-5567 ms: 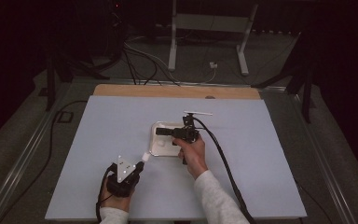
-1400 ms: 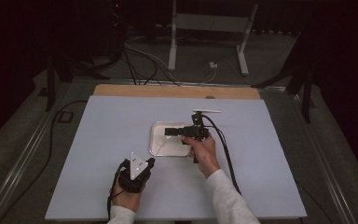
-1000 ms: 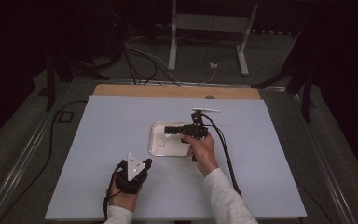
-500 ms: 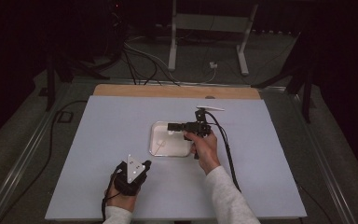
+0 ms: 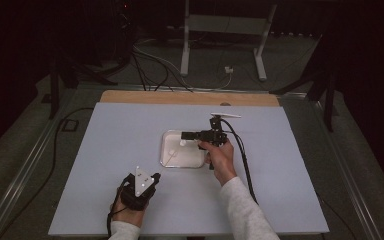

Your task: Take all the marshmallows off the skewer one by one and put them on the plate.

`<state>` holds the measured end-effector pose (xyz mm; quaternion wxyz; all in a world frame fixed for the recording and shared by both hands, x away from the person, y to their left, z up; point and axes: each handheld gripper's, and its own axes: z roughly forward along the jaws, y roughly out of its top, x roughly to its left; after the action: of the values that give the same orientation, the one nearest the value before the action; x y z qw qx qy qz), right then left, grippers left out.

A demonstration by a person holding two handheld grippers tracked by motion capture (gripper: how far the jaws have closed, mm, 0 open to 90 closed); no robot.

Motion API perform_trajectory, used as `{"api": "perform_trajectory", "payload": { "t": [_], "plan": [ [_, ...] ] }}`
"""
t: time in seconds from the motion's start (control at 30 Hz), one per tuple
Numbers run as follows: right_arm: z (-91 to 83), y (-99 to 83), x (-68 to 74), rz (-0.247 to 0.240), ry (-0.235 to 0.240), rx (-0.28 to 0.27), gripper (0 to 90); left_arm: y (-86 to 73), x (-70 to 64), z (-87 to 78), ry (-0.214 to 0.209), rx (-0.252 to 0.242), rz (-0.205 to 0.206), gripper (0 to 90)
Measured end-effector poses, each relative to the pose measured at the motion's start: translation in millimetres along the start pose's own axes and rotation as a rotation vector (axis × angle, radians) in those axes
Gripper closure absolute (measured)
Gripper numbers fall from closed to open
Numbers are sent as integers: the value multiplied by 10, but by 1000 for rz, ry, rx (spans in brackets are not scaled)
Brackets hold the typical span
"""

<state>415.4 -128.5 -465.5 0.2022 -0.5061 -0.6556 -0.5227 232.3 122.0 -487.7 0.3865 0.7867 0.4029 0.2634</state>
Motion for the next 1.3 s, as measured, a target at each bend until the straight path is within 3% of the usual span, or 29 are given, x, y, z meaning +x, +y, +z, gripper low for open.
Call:
{"api": "perform_trajectory", "payload": {
  "t": [0.33, 0.4, 0.43, 0.5, 0.63, 0.8, 0.93, 1.3],
  "plan": [
    [-36, 22, -9, -8, -30, -22, 865, -4, -14, 2, 5, 11, 12, 900],
    [-57, 30, -15, -12, -42, -35, 868, -25, -5, 3, 19, 31, 20, 900],
    [-104, 46, -22, -9, -63, -66, 870, -47, 10, -3, 22, 35, 18, 900],
    [-264, 121, -83, 21, -47, -112, 870, -95, 101, -52, 25, 29, -22, 900],
    [-455, 165, -104, -21, -109, -106, 858, -102, 220, -87, 31, 4, -96, 900],
    [-283, 78, -81, -86, -162, -50, 847, -68, 192, -63, 33, -7, -110, 900],
    [-126, 18, -78, -136, -235, -7, 840, -48, 202, -52, 29, -14, -123, 900],
    [101, -111, -140, -195, -366, 84, 800, 70, 99, 54, 11, -17, -119, 900]
  ]
}}
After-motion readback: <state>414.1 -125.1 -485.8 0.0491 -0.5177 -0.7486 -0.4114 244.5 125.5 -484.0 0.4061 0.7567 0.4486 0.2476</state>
